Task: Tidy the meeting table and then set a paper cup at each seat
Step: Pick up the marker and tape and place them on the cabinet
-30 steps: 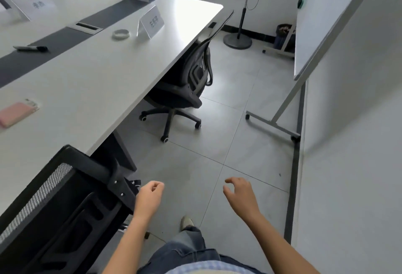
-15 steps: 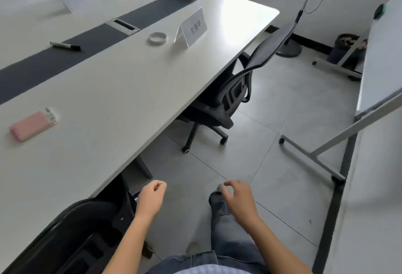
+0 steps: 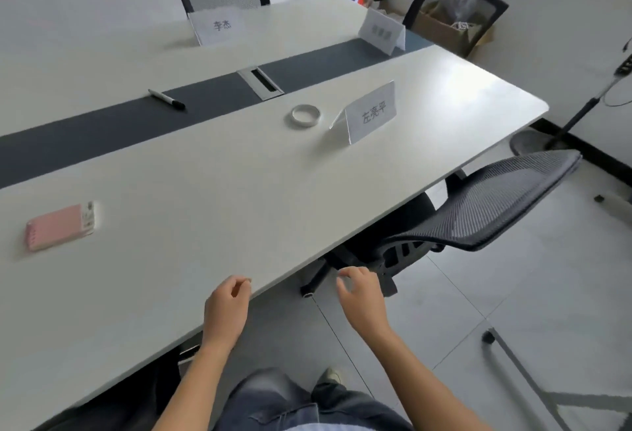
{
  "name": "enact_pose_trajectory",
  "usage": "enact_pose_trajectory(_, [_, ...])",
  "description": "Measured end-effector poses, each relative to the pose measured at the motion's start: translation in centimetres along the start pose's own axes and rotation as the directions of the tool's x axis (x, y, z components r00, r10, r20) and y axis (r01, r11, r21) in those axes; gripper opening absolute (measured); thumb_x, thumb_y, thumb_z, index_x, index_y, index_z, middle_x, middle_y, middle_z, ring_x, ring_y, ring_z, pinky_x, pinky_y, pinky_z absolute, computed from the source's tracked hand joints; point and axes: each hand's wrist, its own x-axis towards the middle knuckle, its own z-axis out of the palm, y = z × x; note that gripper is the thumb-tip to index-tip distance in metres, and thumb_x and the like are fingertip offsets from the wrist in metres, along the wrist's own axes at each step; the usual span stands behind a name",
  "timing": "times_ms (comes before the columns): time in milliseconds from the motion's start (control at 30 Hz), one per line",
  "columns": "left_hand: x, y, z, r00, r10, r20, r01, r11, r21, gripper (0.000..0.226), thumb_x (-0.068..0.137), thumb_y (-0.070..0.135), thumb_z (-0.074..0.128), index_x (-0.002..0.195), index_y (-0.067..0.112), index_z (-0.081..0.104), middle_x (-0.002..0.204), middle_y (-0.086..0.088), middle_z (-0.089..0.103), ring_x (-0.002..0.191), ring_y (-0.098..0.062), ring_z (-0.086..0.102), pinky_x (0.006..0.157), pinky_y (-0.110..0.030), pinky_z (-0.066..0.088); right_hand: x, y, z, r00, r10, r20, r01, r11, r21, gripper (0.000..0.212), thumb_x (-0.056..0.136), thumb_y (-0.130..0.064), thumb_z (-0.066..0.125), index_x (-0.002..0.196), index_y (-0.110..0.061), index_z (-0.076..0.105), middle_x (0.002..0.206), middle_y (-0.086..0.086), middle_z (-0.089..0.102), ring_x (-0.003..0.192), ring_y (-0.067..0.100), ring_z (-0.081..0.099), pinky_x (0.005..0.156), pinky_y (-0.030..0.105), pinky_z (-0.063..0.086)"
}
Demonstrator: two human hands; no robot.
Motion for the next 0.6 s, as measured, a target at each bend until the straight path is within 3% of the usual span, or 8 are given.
enact_pose_trajectory(200, [4.5, -1.4, -1.3, 0.975, -0.119, -0.185, 0.138, 0.986, 0.094, 0.024, 0.088, 0.009, 0.048, 0.104, 0.003, 0.064, 0.114, -0.015, 0.062, 0.111, -0.030, 0.052, 0.090, -0.036, 0.040, 4.8, -1.7, 2.4, 0.981, -0.121, 0.151, 0.133, 0.989, -0.071, 0.026, 0.094, -0.018, 0.044, 0.116, -0.012, 0.057, 0.122, -0.001, 0.054, 0.118, 0.015, 0.038, 0.085, 0.014, 0.029])
enact_pose_trajectory(333, [9.9, -0.4, -2.9, 0.956, -0.089, -0.280, 0.138, 0.978, 0.159, 0.026, 0.085, 0.005, 0.052, 0.108, -0.001, 0.063, 0.119, -0.018, 0.062, 0.118, -0.035, 0.048, 0.099, -0.041, 0.037, 10.3, -4.3, 2.8, 0.979, -0.168, 0.117, 0.185, 0.970, -0.155, 0.028, 0.093, -0.021, 0.044, 0.118, -0.015, 0.056, 0.124, -0.002, 0.053, 0.119, 0.016, 0.039, 0.092, 0.018, 0.034])
enact_pose_trajectory(600, [18.8, 2.6, -3.3, 0.970, -0.053, -0.238, 0.108, 0.968, 0.225, 0.034, 0.087, 0.009, 0.048, 0.118, 0.001, 0.056, 0.130, -0.013, 0.056, 0.127, -0.030, 0.041, 0.101, -0.037, 0.036, 19.6, -10.1, 4.1, 0.976, -0.198, 0.096, 0.215, 0.952, -0.218, 0.030, 0.092, -0.019, 0.045, 0.121, -0.013, 0.054, 0.129, 0.002, 0.050, 0.124, 0.019, 0.036, 0.094, 0.026, 0.037])
